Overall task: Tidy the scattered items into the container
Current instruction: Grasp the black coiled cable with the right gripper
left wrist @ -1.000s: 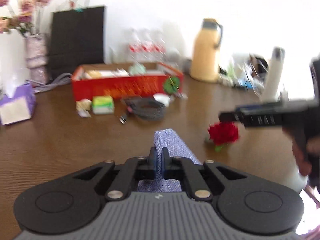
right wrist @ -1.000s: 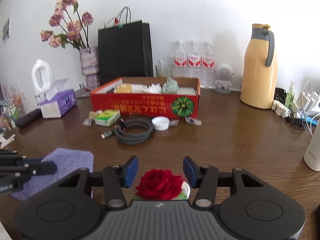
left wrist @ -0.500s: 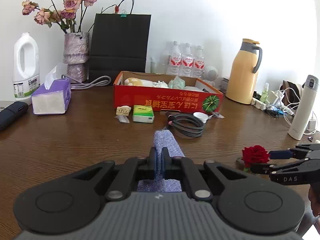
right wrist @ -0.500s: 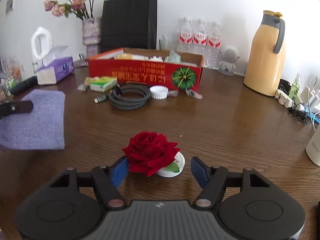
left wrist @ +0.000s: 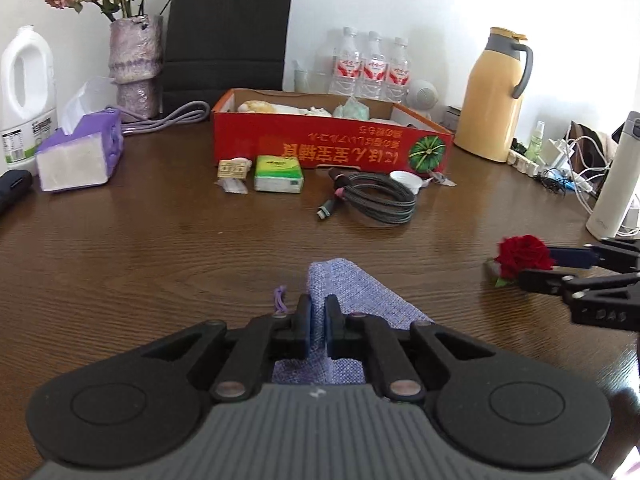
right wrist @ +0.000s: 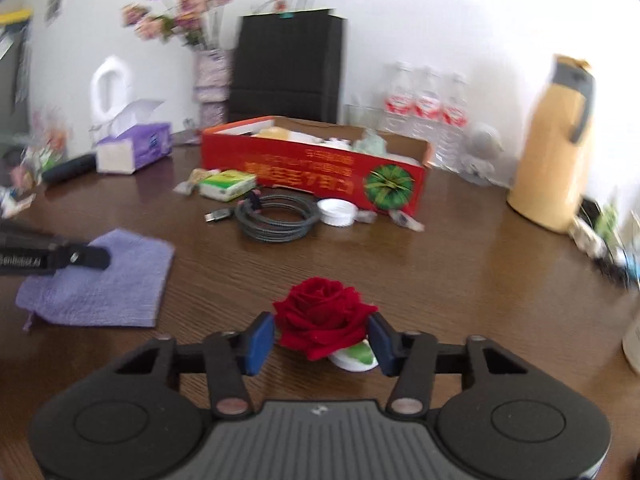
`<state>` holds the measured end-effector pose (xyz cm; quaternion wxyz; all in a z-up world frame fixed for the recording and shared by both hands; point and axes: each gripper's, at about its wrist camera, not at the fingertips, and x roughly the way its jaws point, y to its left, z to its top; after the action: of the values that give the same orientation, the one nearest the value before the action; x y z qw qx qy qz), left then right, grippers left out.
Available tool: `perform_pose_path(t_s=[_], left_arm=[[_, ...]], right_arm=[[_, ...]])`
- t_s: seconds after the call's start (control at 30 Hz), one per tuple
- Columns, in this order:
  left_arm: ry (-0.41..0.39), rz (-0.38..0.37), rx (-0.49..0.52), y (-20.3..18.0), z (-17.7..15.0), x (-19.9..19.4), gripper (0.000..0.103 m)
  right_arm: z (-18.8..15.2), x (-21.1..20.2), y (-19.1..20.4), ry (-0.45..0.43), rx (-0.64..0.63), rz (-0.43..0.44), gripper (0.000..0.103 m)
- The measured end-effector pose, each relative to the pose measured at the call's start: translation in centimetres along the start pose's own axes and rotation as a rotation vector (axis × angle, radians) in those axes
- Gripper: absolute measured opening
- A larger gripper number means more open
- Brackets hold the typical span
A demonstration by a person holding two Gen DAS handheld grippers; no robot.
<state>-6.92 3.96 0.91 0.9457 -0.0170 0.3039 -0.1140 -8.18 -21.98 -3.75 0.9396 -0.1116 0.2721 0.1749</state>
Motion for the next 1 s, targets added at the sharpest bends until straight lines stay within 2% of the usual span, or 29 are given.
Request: perform_pose_path(t_s=[0.07, 0.1, 0.17, 0.23, 0.33, 0.37, 0.4, 0.43, 0.47, 0.5, 0.57, 0.6, 0.67, 0.7, 0.77, 0.8, 0.87, 0.93, 1.0], left_arm=[[0.001, -0.013, 0.021, -0.8, 0.2, 0.3, 0.008], [0.003, -0.016, 0.034, -1.2, 0.2, 0.4, 0.008], [0.008, -0.019, 0.054, -1.7, 0.0, 0.6, 0.008], [0.017, -0.013, 0.057, -2.0, 0.0, 0.8, 0.009], [0.03, -0.019, 0.031, -1.5, 0.1, 1.1, 0.01], [0.037, -0.031, 0.015, -1.3, 0.1, 1.3, 0.01], [0.04, -0.039, 0.005, -1.2, 0.2, 1.4, 0.01], [0.039, -0.041, 0.004, -1.2, 0.2, 1.5, 0.01], [0.037, -0.039, 0.006, -1.2, 0.3, 1.6, 0.01], [0.035, -0.037, 0.006, -1.2, 0.4, 1.6, 0.01], [0.033, -0.031, -0.002, -0.9, 0.4, 1.5, 0.01], [0.032, -0.024, -0.008, -0.7, 0.4, 1.5, 0.01], [0.032, -0.012, -0.027, -0.1, 0.6, 1.5, 0.01], [0.031, -0.005, -0.043, 0.3, 0.7, 1.6, 0.01], [0.035, -0.005, -0.068, 0.9, 1.1, 1.9, 0.01], [0.037, -0.009, -0.075, 1.1, 1.2, 2.1, 0.01], [0.032, -0.001, -0.092, 1.4, 1.5, 2.4, 0.01], [0.021, 0.008, -0.109, 1.8, 1.7, 2.3, 0.009], [0.012, 0.021, -0.123, 2.2, 1.8, 2.2, 0.007]], right_arm=[[0.1, 0.4, 2.6, -0.005, -0.143, 0.007, 0.041], [0.1, 0.7, 3.9, 0.016, -0.208, 0.015, 0.037], [0.3, 1.0, 4.8, 0.011, -0.197, 0.057, 0.036], [1.0, 1.5, 3.9, 0.04, -0.081, 0.157, 0.037], [1.2, 2.5, 0.5, 0.07, 0.218, 0.316, 0.036], [1.1, 2.8, -0.6, 0.087, 0.312, 0.371, 0.033], [1.0, 3.4, -1.6, 0.116, 0.403, 0.435, 0.025], [0.8, 3.9, -2.3, 0.147, 0.472, 0.505, 0.018], [0.4, 4.4, -2.5, 0.171, 0.507, 0.565, 0.018], [0.2, 4.2, -2.4, 0.178, 0.503, 0.59, 0.022], [0.5, 2.9, -2.1, 0.155, 0.459, 0.576, 0.042], [0.7, 1.9, -2.3, 0.105, 0.44, 0.559, 0.051], [1.4, -0.1, -2.9, 0.001, 0.408, 0.499, 0.051], [2.0, -0.6, -3.2, -0.033, 0.383, 0.427, 0.05], [3.5, -0.2, -3.2, -0.039, 0.294, 0.228, 0.051], [4.1, 0.4, -3.1, -0.036, 0.254, 0.17, 0.051], [5.5, 2.2, -2.9, -0.025, 0.21, 0.167, 0.051], [7.2, 4.1, -2.2, -0.019, 0.17, 0.221, 0.052], [9.1, 6.7, -0.7, 0.025, 0.116, 0.261, 0.053]])
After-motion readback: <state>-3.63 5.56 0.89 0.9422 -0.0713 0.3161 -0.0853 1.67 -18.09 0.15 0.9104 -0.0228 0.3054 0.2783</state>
